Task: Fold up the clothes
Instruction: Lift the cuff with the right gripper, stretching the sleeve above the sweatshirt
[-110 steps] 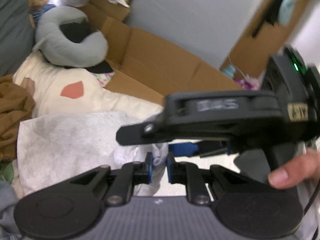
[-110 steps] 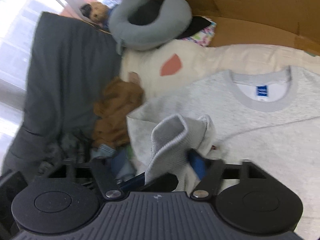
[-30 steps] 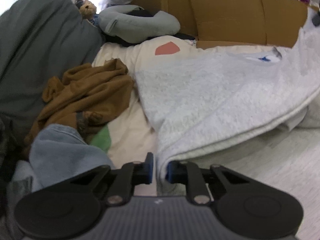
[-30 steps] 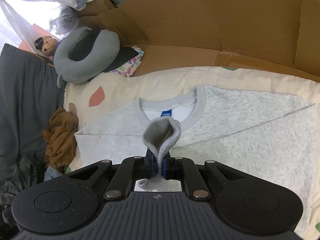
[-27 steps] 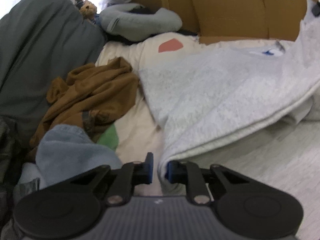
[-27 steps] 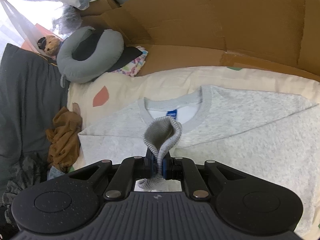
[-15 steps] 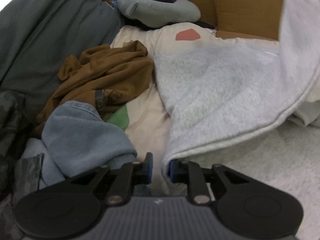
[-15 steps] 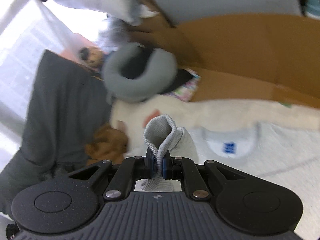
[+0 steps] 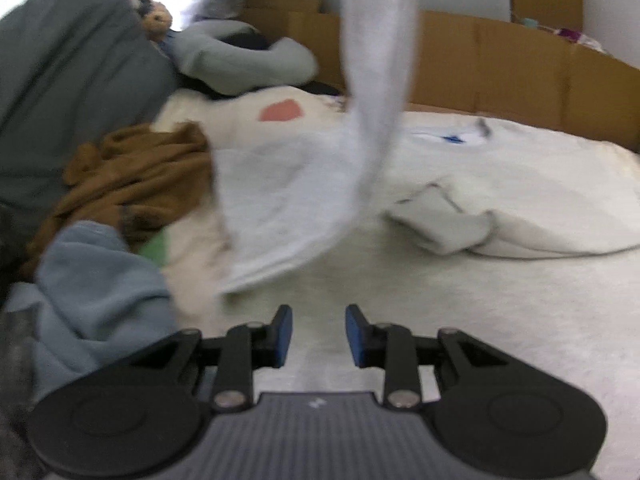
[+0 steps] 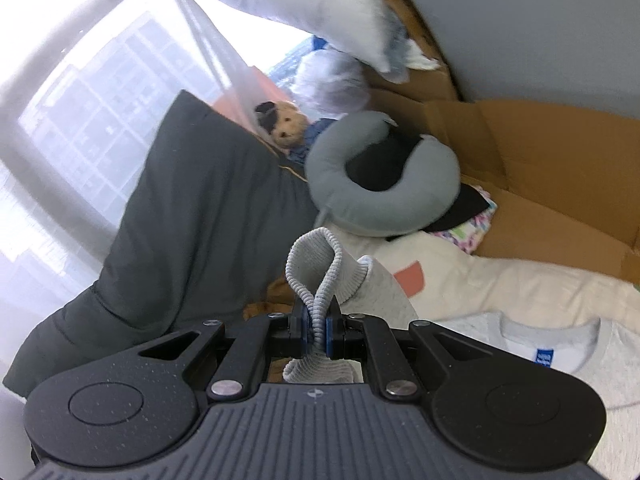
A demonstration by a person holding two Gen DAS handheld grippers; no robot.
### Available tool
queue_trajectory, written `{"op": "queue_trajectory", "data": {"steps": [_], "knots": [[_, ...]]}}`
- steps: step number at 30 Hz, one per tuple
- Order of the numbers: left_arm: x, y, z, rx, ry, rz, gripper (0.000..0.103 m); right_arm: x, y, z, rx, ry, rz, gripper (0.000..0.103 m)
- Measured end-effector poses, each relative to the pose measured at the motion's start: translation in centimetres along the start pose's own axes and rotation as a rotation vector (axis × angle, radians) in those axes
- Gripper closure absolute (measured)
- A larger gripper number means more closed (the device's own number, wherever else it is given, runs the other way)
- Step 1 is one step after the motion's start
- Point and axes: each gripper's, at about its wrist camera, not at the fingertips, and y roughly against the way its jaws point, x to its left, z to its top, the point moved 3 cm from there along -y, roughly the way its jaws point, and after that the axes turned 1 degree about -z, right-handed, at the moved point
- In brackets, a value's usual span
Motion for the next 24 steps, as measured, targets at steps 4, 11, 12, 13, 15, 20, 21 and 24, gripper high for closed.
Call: {"op": "queue_trajectory", "data": {"steps": [4,11,12,13,15,20,21,24], "knots": [[-0.5,-2.7,0.8,-0.001,0.029,0.026,0.071,1.2,0.0,0.4,0.001,0.018,0.008,0.096],[0.1,-6.2,2.8,-0.045,0.049,0.117,0.069,2.9,-0.2,0.9,0.003,0.051,0.030,0.096],[0.4,-6.5,2.9,-0.048,0.057,0.131,0.069,3.1,-0.3,0.9,0.003,0.054,0.031,0.096],[0.8,-6.8,3.0,-0.051,0.065,0.146,0.069,3.2,-0.4,0.9,0.003,0.057,0.033,0.096],[1.7,-7.1,3.1,-0.056,0.081,0.178,0.069,3.6,-0.6,1.0,0.006,0.061,0.039,0.096],[4.1,-7.3,2.5,-0.049,0.114,0.299,0.069,4.3,-1.2,1.0,0.010,0.065,0.060,0.096],[4.5,-7.3,2.3,-0.044,0.122,0.326,0.069,4.4,-1.3,0.9,0.010,0.064,0.066,0.096],[5.8,-7.3,1.7,-0.028,0.146,0.363,0.080,4.5,-1.7,0.6,0.017,0.064,0.080,0.096]]}}
